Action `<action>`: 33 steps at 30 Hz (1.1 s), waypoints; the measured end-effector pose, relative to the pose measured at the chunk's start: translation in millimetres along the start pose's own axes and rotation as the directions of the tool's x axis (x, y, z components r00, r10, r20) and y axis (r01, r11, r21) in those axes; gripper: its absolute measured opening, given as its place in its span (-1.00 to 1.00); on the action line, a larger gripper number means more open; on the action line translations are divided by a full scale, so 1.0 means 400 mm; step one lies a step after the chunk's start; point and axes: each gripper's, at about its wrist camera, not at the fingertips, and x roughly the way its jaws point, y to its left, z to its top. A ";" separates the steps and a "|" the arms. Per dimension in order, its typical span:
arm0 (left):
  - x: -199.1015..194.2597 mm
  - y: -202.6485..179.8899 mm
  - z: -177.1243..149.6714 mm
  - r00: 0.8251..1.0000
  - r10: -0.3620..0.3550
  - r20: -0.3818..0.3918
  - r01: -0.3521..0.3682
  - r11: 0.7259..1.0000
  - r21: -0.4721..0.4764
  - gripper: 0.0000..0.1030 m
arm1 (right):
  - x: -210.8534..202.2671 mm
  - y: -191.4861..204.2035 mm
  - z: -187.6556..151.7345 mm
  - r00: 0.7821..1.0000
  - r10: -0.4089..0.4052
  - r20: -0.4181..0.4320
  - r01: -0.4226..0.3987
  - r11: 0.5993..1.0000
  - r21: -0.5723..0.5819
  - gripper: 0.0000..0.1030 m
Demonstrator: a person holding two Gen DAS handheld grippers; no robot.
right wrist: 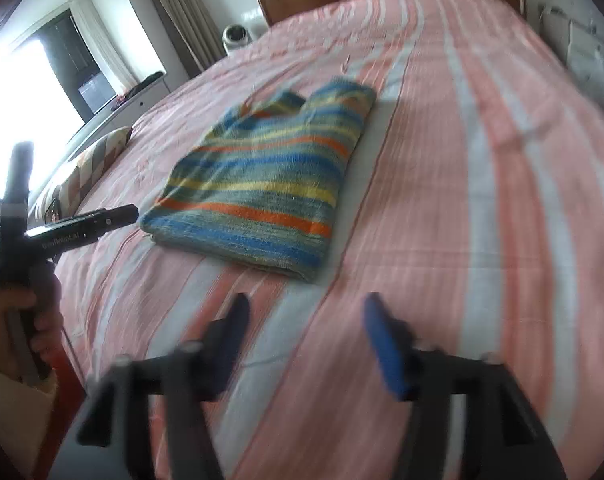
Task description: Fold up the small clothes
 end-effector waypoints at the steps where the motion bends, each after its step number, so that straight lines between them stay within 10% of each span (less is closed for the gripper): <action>1: -0.007 -0.001 -0.001 1.000 0.000 0.005 0.000 1.000 0.004 0.70 | -0.009 0.004 -0.004 1.000 -0.004 0.003 0.004 1.000 -0.005 0.29; 9: -0.028 -0.014 0.008 1.000 0.008 0.022 -0.009 0.999 0.050 0.83 | -0.011 0.032 -0.013 1.000 -0.011 -0.015 0.010 0.999 -0.033 0.37; 18: 0.190 0.059 0.170 0.935 -0.339 -0.104 0.329 0.939 -0.097 0.91 | 0.086 -0.112 0.165 0.993 0.092 0.070 -0.104 0.976 0.192 0.49; 24: 0.338 0.008 0.225 0.944 -0.260 -0.206 0.252 0.966 -0.063 0.91 | 0.324 -0.193 0.300 0.968 0.252 0.002 -0.234 0.894 0.382 0.42; 26: 0.343 -0.005 0.219 0.947 -0.258 -0.191 0.250 0.966 -0.065 0.59 | 0.365 -0.160 0.321 0.963 0.268 -0.011 -0.247 0.900 0.359 -0.10; 28: 0.341 -0.037 0.204 0.928 -0.318 -0.196 0.316 0.948 -0.040 -0.55 | 0.368 -0.094 0.334 0.981 0.188 -0.049 -0.169 0.950 0.264 -0.51; 30: 0.308 -0.051 0.201 0.942 -0.293 -0.163 0.293 0.956 -0.024 -0.69 | 0.321 0.013 0.342 1.000 0.009 -0.005 -0.009 0.998 0.059 -0.59; 33: 0.222 -0.041 0.217 0.943 -0.323 -0.085 0.321 0.947 -0.036 -0.73 | 0.238 0.092 0.348 0.994 -0.019 0.107 0.021 1.000 -0.021 -0.60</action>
